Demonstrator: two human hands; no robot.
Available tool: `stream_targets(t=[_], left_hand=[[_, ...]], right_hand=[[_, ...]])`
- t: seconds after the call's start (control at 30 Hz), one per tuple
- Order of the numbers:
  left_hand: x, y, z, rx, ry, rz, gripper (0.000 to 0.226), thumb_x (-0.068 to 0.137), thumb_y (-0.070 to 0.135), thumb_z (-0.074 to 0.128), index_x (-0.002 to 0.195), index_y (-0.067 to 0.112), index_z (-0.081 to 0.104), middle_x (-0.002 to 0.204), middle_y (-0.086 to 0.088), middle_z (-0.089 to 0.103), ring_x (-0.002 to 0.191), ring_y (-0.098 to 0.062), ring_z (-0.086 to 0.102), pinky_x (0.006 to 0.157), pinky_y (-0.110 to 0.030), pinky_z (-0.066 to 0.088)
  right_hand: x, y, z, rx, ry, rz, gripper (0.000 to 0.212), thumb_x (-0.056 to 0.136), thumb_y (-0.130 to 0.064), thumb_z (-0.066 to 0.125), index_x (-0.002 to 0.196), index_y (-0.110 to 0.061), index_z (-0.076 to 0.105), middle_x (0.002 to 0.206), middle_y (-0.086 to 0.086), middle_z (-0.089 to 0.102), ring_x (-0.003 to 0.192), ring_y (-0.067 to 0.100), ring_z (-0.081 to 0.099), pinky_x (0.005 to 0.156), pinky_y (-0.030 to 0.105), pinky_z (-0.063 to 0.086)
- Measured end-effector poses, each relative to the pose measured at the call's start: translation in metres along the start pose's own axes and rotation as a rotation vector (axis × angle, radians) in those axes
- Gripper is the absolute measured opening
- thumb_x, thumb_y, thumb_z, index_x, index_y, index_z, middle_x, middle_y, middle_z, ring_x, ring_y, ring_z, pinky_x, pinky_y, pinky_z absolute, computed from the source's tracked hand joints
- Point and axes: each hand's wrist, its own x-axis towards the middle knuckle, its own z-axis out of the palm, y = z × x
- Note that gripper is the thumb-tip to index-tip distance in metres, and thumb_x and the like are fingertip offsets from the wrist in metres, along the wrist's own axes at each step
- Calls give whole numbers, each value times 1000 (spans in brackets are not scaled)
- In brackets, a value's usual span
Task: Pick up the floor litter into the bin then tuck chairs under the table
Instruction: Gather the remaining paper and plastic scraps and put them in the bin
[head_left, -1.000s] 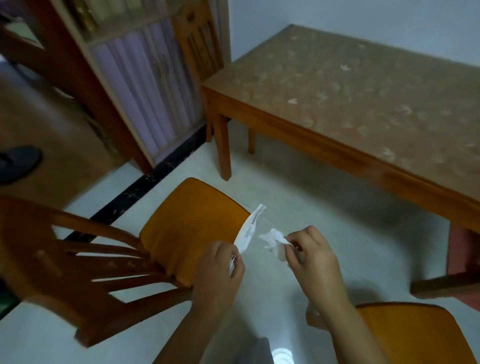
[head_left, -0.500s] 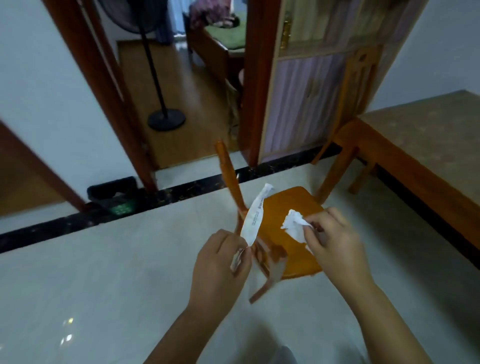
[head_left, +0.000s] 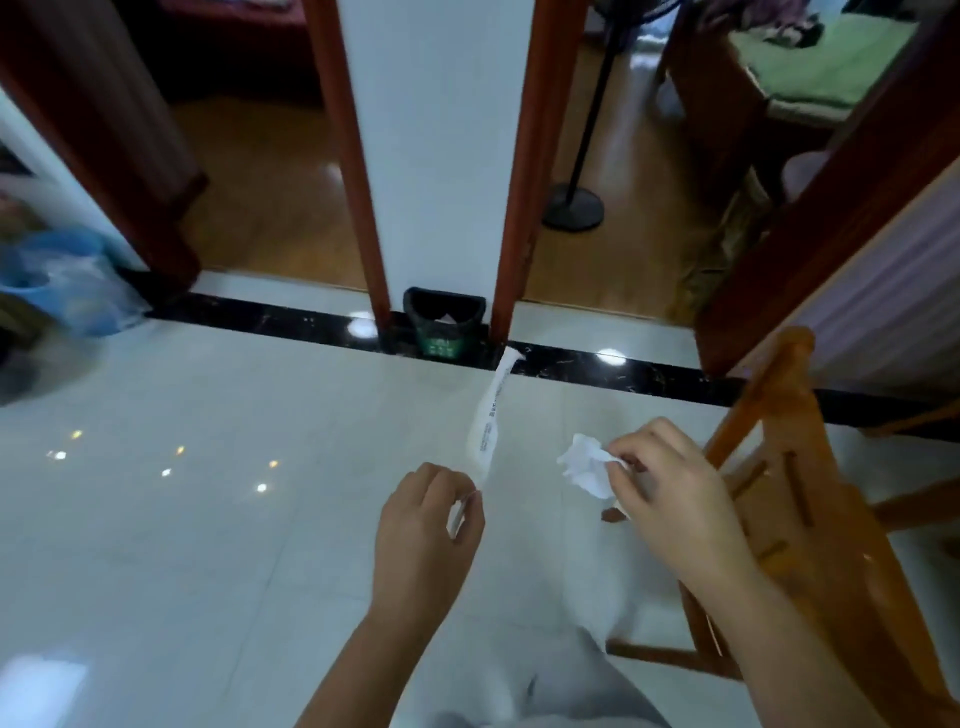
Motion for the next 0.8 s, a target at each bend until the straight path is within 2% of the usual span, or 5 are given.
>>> stream_targets(t=[0.4,0.53,0.6,0.7,0.8], left_hand=[[214,-68,51,79,42,-98,14,80,20,51,72,12,60,70,-1,60,60,-16,54,52,-31,47],[280,-87,59,93,96,-218,17,81,24,51,74,12,60,72,0,60,62,-14,53,53,-20,43],[303,-100,63,96,94,-273,6,78,17,60,74,12,61,72,0,60,62,-11,51,56,-12,37],[332,-131,66,103,79,-325,3,76,12,61,74,13,60,73,1,60,64,-10,51,56,-13,37],[364,-176,68,110,57,-384,4,77,11,61,75,13,60,75,2,60,68,-7,50,59,-15,40]], right_hand=[[243,44,102,140,-160,-20,8,80,-3,64,84,-10,65,84,-7,49,68,8,50,58,8,37],[327,61,128,192,-187,-56,10,79,1,63,83,-8,64,83,-4,50,67,12,51,60,7,37],[361,67,144,178,-199,-33,10,79,1,63,84,-8,64,84,-3,50,68,14,52,60,11,36],[405,66,172,193,-202,-23,10,80,1,62,84,-8,63,84,-1,50,69,18,53,63,26,41],[443,60,210,206,-224,-5,10,81,2,61,86,-6,63,85,-1,49,72,18,53,64,29,41]])
